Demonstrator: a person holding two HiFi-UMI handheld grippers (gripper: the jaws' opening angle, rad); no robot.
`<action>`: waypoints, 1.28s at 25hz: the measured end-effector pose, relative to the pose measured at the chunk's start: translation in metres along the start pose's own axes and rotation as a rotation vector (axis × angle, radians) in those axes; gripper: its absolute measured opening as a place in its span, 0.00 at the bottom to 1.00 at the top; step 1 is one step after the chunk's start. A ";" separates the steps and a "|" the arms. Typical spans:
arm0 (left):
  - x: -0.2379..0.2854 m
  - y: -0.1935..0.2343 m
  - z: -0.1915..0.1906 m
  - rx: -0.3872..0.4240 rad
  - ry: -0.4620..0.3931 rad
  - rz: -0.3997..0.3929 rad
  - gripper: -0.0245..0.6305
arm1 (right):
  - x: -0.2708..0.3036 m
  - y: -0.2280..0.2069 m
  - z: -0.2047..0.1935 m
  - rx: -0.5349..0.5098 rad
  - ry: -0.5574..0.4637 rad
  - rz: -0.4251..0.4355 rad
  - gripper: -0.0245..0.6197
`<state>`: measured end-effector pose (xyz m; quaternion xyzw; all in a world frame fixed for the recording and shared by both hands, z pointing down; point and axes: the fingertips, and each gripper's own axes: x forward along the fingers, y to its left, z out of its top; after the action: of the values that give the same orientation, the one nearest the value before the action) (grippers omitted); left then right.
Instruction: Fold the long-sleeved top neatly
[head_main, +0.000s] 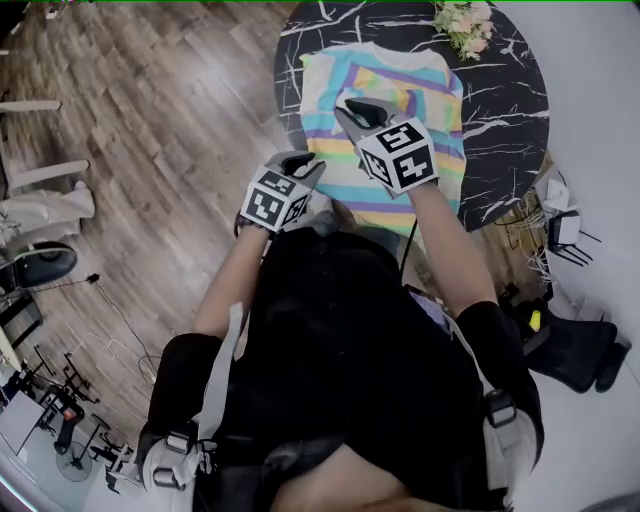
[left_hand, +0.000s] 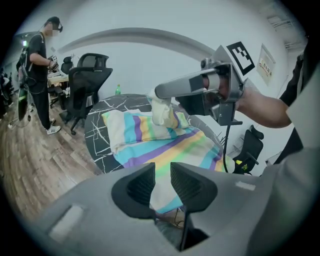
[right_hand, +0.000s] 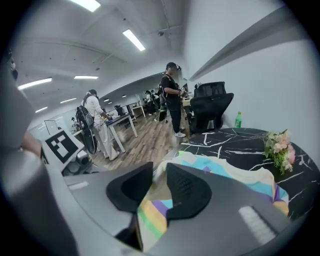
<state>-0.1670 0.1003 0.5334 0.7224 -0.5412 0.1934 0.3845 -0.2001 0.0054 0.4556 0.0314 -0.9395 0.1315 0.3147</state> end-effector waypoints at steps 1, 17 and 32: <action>-0.001 0.003 -0.001 0.002 0.002 -0.003 0.19 | 0.004 0.000 -0.003 0.006 0.011 0.000 0.22; 0.024 0.002 0.048 0.113 -0.016 -0.118 0.19 | -0.038 -0.043 -0.063 0.104 0.070 -0.156 0.37; 0.132 -0.036 0.184 0.234 -0.021 -0.197 0.19 | -0.133 -0.168 -0.179 0.122 0.222 -0.437 0.32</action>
<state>-0.1136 -0.1194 0.4967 0.8139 -0.4453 0.2090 0.3092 0.0347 -0.1113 0.5515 0.2382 -0.8604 0.1195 0.4343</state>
